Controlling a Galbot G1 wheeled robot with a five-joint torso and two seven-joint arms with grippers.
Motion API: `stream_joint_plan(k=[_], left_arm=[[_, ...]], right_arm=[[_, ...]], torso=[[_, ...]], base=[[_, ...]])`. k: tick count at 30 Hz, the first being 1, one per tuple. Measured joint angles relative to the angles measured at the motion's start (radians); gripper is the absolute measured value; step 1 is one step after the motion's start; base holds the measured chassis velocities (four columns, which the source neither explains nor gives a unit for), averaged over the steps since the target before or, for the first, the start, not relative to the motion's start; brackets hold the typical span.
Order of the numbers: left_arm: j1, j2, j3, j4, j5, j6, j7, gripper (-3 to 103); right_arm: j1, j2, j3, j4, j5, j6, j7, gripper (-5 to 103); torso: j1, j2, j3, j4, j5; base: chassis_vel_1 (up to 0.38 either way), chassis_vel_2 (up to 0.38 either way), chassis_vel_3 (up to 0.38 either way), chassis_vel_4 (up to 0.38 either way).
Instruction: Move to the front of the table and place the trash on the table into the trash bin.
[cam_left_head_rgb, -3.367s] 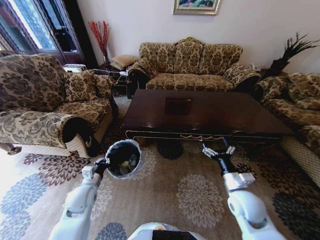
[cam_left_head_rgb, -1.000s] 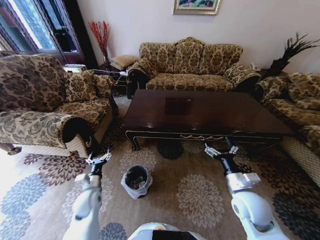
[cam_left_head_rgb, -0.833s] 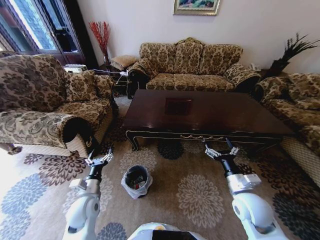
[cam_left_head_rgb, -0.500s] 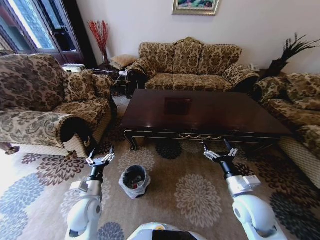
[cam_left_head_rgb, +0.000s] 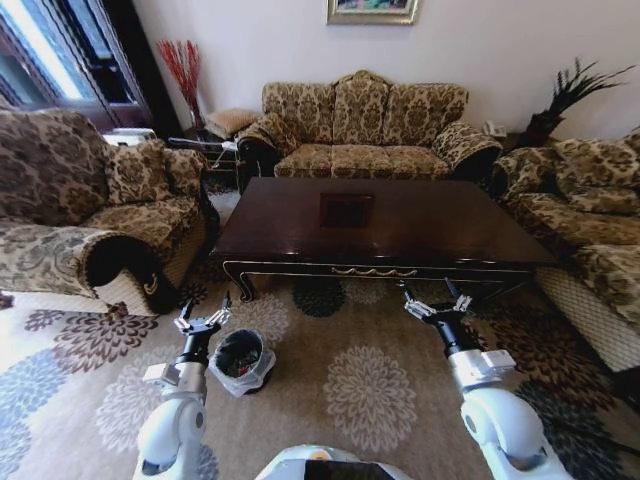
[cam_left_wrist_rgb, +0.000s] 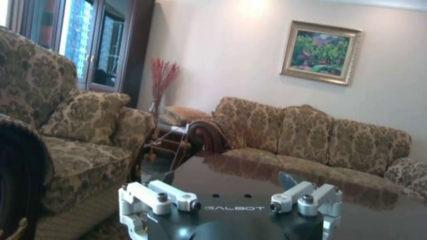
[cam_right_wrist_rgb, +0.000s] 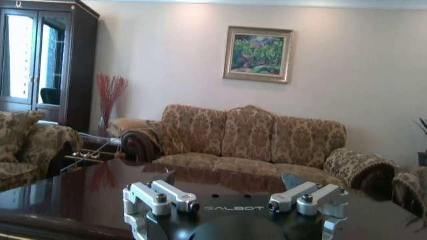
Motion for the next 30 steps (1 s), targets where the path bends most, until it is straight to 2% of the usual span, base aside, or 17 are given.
stream_joint_plan(k=[1,3,5,15,20,22,26,30], left_arm=[[-0.001,-0.001,0.001,0.0,0.003,0.0,0.0,100],[-0.003,-0.001,0.001,0.0,0.008,0.0,0.0,100],[-0.006,-0.001,0.003,-0.002,0.013,0.001,0.0,100],[0.014,-0.001,0.034,-0.049,0.044,0.032,0.002,100],[0.008,-0.001,0.048,-0.057,0.051,0.048,0.01,100],[0.019,-0.001,0.051,-0.076,0.036,0.071,0.006,100],[0.027,-0.001,0.052,-0.091,0.032,0.084,0.0,100],[0.042,-0.001,0.063,-0.104,0.035,0.102,0.0,100]], right_arm=[[0.001,-0.003,0.0,0.0,0.001,0.0,0.001,100],[0.003,-0.005,-0.001,0.0,0.002,0.0,0.003,100],[0.009,-0.011,-0.002,0.001,0.005,-0.004,0.007,100],[-0.001,-0.005,0.001,0.0,0.011,-0.02,0.011,100],[-0.025,0.047,-0.015,0.009,-0.004,-0.04,0.01,100],[-0.035,0.088,-0.025,0.015,-0.01,-0.045,0.008,100],[-0.037,0.104,-0.028,0.017,-0.012,-0.055,0.008,100],[-0.043,0.128,-0.037,0.025,-0.022,-0.096,0.008,100]], torso=[[0.0,0.0,0.0,0.0001,-0.0015],[0.0,0.0,0.0,0.0001,-0.0015],[0.0,0.0,0.0,0.0009,-0.0007],[0.0,0.0,0.0,0.0002,0.0001],[0.0,0.0,0.0,0.0003,-0.0006],[0.0,0.0,0.0,0.0003,-0.0004],[0.0,0.0,0.0,0.0003,-0.0004],[0.0,0.0,0.0,0.0003,-0.0006]], base=[[0.0,0.0,0.0,0.0],[0.055,0.022,-0.009,-0.012],[0.089,0.082,-0.033,-0.027],[0.018,0.019,-0.001,-0.01],[0.0,0.0,0.0,0.0],[0.0,0.0,0.0,0.0],[0.0,0.0,0.0,0.0],[0.0,0.0,0.0,0.0]])
